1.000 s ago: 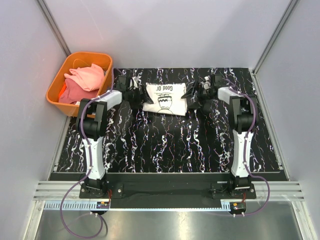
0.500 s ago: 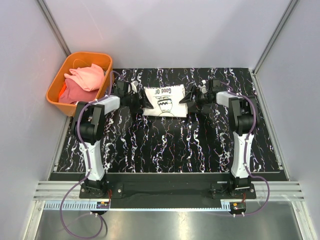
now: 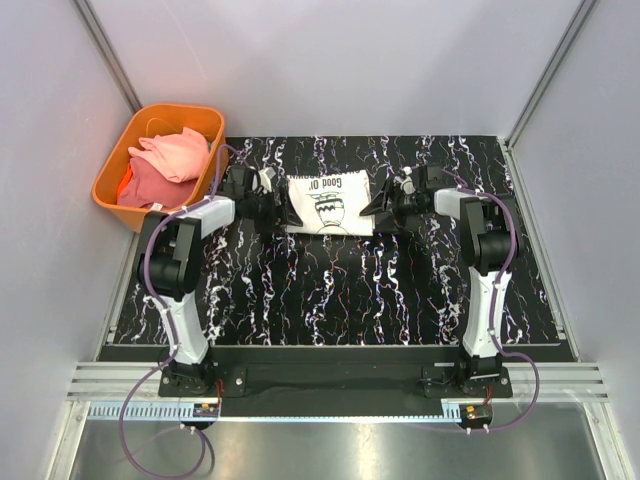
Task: Fold and stack the t-shirts
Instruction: Fold the tshirt
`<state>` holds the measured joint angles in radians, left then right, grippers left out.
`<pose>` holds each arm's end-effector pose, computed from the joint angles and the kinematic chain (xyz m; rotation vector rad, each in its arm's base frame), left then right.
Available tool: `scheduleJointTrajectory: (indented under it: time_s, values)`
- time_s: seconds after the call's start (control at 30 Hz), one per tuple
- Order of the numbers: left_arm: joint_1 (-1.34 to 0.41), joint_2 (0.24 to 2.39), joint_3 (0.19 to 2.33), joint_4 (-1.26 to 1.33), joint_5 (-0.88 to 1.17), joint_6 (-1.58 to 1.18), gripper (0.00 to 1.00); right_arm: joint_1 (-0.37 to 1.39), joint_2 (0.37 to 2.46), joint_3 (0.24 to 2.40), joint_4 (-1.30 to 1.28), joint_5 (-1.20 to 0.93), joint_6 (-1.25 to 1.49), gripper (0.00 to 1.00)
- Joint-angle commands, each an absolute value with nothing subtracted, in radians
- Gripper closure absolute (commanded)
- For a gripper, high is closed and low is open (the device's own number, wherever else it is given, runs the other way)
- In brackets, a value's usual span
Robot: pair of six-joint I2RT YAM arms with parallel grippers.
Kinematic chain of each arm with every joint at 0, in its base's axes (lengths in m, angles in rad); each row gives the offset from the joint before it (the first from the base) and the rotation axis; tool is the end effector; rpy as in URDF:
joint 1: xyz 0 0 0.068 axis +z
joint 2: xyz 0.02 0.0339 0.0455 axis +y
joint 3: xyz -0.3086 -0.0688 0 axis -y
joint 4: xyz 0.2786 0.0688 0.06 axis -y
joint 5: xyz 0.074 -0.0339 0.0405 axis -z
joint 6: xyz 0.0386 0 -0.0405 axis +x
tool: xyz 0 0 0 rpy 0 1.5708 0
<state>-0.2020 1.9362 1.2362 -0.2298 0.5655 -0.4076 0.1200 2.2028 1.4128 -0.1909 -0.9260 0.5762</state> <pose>0.4325 -0.1097 0.1827 -0.0170 2.5470 -0.9552 0.4878 0.0899 0.1260 0.1985 2.5538 1.4509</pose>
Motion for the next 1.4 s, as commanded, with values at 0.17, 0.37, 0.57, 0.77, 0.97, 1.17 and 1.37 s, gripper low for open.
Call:
scheduleJointTrajectory:
  time_s: [0.17, 0.37, 0.57, 0.77, 0.97, 1.17, 1.37]
  values:
    - [-0.204, 1.793, 1.215, -0.153, 0.534, -0.365, 0.16, 0.129, 2.12, 1.394, -0.184, -0.92, 0.551, 0.17]
    - [-0.204, 1.917, 1.296, -0.175, 0.561, -0.37, 0.15, 0.129, 2.135, 1.428, -0.186, -0.923, 0.564, 0.16]
    - [-0.206, 1.973, 1.339, -0.157, 0.578, -0.367, 0.12, 0.129, 2.158, 1.463, -0.187, -0.934, 0.581, 0.16]
    - [-0.21, 1.965, 1.316, -0.117, 0.623, -0.397, 0.19, 0.13, 2.168, 1.471, -0.189, -0.939, 0.583, 0.2]
    - [-0.212, 1.974, 1.293, -0.11, 0.635, -0.426, 0.33, 0.133, 2.175, 1.466, -0.19, -0.937, 0.58, 0.22]
    - [-0.212, 1.996, 1.307, -0.166, 0.618, -0.443, 0.49, 0.14, 2.18, 1.456, -0.189, -0.936, 0.581, 0.32]
    - [-0.212, 1.994, 1.305, -0.19, 0.618, -0.431, 0.3, 0.143, 2.158, 1.417, -0.19, -0.914, 0.558, 0.24]
